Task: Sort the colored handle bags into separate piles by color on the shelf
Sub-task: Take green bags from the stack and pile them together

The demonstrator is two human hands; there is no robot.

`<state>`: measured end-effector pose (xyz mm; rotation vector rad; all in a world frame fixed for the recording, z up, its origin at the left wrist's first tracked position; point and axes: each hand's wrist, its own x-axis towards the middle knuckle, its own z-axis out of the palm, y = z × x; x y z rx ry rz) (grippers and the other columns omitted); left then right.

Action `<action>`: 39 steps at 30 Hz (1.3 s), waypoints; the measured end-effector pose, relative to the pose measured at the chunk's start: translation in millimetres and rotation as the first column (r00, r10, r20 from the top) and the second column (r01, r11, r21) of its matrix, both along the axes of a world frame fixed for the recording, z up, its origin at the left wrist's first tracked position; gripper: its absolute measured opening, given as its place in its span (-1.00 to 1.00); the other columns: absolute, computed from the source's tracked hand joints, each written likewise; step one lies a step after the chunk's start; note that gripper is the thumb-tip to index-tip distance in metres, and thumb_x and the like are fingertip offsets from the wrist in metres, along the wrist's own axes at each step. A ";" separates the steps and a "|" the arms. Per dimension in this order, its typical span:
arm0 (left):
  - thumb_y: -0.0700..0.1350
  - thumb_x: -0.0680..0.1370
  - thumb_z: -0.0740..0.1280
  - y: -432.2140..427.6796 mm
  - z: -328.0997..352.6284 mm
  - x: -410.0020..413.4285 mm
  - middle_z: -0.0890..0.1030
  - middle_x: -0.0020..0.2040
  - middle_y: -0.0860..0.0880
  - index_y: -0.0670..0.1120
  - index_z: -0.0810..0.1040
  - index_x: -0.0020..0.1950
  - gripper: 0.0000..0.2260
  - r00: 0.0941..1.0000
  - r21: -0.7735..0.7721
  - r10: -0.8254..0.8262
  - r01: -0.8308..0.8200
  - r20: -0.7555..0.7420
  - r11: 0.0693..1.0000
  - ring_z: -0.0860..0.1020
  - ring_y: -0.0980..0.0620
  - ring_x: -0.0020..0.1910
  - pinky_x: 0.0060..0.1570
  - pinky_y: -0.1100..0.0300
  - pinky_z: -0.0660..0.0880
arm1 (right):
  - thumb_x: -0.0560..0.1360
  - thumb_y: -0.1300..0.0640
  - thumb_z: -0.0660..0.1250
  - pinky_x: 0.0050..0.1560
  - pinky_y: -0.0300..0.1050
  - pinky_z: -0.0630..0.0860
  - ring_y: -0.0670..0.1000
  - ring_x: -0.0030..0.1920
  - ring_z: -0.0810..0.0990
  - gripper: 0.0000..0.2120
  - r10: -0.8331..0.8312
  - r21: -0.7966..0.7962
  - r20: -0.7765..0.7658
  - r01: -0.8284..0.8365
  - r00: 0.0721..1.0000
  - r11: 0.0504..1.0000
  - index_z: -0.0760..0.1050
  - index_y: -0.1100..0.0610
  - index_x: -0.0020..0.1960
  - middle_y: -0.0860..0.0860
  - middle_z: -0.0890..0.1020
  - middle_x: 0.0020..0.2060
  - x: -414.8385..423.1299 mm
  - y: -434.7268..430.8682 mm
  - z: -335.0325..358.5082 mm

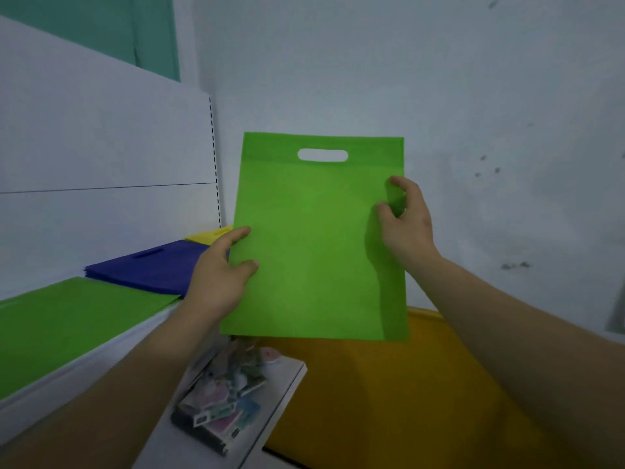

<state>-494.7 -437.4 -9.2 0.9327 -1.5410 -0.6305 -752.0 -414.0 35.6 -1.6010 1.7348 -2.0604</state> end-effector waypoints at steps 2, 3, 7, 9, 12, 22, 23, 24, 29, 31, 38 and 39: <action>-0.33 0.48 0.35 -22.0 1.6 1.2 0.52 0.14 0.02 0.05 0.46 0.29 -0.55 1.000 0.019 -0.021 0.021 -0.009 1.000 0.56 0.02 -0.07 0.00 0.12 0.55 | 0.56 0.16 0.25 -0.12 -0.28 0.37 -0.15 -0.18 0.47 -0.60 -0.004 0.001 0.008 0.004 1.000 1.000 0.32 -0.04 0.38 -0.09 0.47 0.04 1.0 -22.0 1.4; -0.34 0.49 0.35 -31.7 2.1 2.7 0.52 0.14 0.02 0.07 0.45 0.28 -0.55 1.000 0.025 -0.025 0.025 -0.009 0.999 0.57 -0.02 -0.04 0.05 0.04 0.55 | 0.56 0.15 0.25 -0.11 -0.26 0.38 -0.12 -0.16 0.48 -0.60 -0.001 0.002 0.014 0.001 1.000 1.000 0.31 -0.04 0.38 -0.08 0.47 0.05 2.4 -32.3 2.2; -0.30 0.49 0.36 -63.0 5.2 16.2 0.52 0.22 -0.03 0.14 0.44 0.26 -0.55 1.000 0.036 0.023 -0.023 0.006 0.999 0.59 -0.11 -0.09 0.02 -0.10 0.57 | 0.56 0.14 0.25 -0.07 -0.20 0.42 -0.04 -0.11 0.50 -0.60 0.043 0.004 0.028 -0.043 0.999 0.999 0.32 -0.05 0.37 -0.07 0.48 0.04 15.2 -77.8 1.4; -0.29 0.50 0.35 -75.9 6.1 25.8 0.53 0.20 -0.03 0.11 0.44 0.29 -0.55 0.998 0.050 0.067 -0.067 -0.001 0.997 0.62 -0.07 -0.11 -0.02 -0.01 0.59 | 0.56 0.14 0.25 -0.05 -0.20 0.43 -0.03 -0.09 0.50 -0.60 0.079 0.002 0.027 -0.079 0.997 0.997 0.32 -0.05 0.37 -0.07 0.48 0.05 24.9 -103.4 0.8; -0.31 0.52 0.33 -90.3 7.0 39.0 0.52 0.08 0.07 0.06 0.43 0.29 -0.58 0.987 0.053 0.160 -0.160 -0.003 0.986 0.56 0.26 -0.35 -0.30 0.35 0.54 | 0.56 0.14 0.26 -0.08 -0.23 0.41 -0.06 -0.12 0.50 -0.60 0.160 0.008 0.018 -0.160 0.987 0.987 0.32 -0.05 0.37 -0.07 0.49 0.05 41.9 -144.9 0.3; -0.27 0.47 0.39 -110.3 18.5 94.0 0.59 0.07 -0.15 0.08 0.50 0.27 -0.56 0.811 0.120 0.584 -0.583 0.037 0.803 0.61 -0.12 -0.13 0.01 0.00 0.56 | 0.53 0.18 0.29 0.11 -0.12 0.50 0.01 0.04 0.55 -0.63 0.602 0.090 -0.025 -0.598 0.798 0.797 0.39 0.00 0.32 -0.01 0.53 0.10 128.6 -279.7 8.9; -0.27 0.47 0.39 -108.1 19.5 98.0 0.60 0.05 -0.15 0.08 0.50 0.28 -0.57 0.788 0.134 0.614 -0.614 0.041 0.778 0.61 -0.10 -0.16 0.00 0.02 0.56 | 0.53 0.18 0.29 0.10 -0.12 0.50 0.01 0.02 0.55 -0.63 0.638 0.096 -0.024 -0.634 0.769 0.767 0.39 0.00 0.31 -0.01 0.53 0.10 139.1 -287.5 8.6; -0.27 0.47 0.39 -105.3 19.8 102.5 0.60 0.05 -0.14 0.08 0.50 0.28 -0.57 0.759 0.137 0.649 -0.649 0.050 0.749 0.61 -0.08 -0.16 0.00 0.03 0.56 | 0.53 0.18 0.29 0.07 -0.14 0.50 0.01 -0.01 0.55 -0.63 0.674 0.103 -0.018 -0.669 0.739 0.736 0.39 0.00 0.31 -0.01 0.53 0.10 150.1 -294.3 7.7; -0.26 0.45 0.41 -73.5 11.7 131.8 0.60 0.08 -0.14 0.07 0.51 0.27 -0.57 0.580 0.164 0.809 -0.811 0.091 0.562 0.61 -0.10 -0.16 -0.01 0.03 0.56 | 0.52 0.20 0.28 0.00 -0.08 0.57 0.02 -0.09 0.59 -0.62 0.838 0.188 -0.020 -0.821 0.546 0.539 0.38 0.01 0.32 0.00 0.53 0.08 212.9 -306.0 -5.9; -0.27 0.46 0.41 -55.9 8.6 144.3 0.59 0.08 -0.13 0.02 0.51 0.29 -0.57 0.508 0.181 0.851 -0.857 0.132 0.483 0.60 -0.08 -0.18 -0.05 0.10 0.54 | 0.49 0.25 0.26 -0.05 -0.07 0.58 0.02 -0.11 0.60 -0.55 0.885 0.257 -0.018 -0.854 0.464 0.453 0.36 0.02 0.34 0.01 0.53 0.08 238.6 -304.5 -11.7; -0.26 0.46 0.41 -0.2 -2.2 186.3 0.59 -0.02 -0.18 -0.07 0.48 0.32 -0.57 0.309 0.188 0.862 -0.949 0.401 0.253 0.55 -0.08 -0.28 -0.20 0.14 0.50 | 0.46 0.31 0.25 -0.20 -0.24 0.40 0.05 -0.03 0.53 -0.49 0.943 0.505 -0.225 -0.798 0.245 0.328 0.32 0.08 0.40 0.10 0.50 0.20 314.8 -282.3 -34.1; -0.26 0.46 0.41 3.9 -2.9 189.9 0.57 0.01 -0.18 -0.08 0.47 0.33 -0.56 0.287 0.173 0.836 -0.957 0.468 0.232 0.54 -0.07 -0.24 -0.18 0.15 0.49 | 0.48 0.31 0.24 -0.15 -0.25 0.40 0.08 0.04 0.51 -0.48 0.932 0.532 -0.286 -0.772 0.221 0.347 0.31 0.09 0.41 0.12 0.46 0.26 322.7 -279.0 -36.9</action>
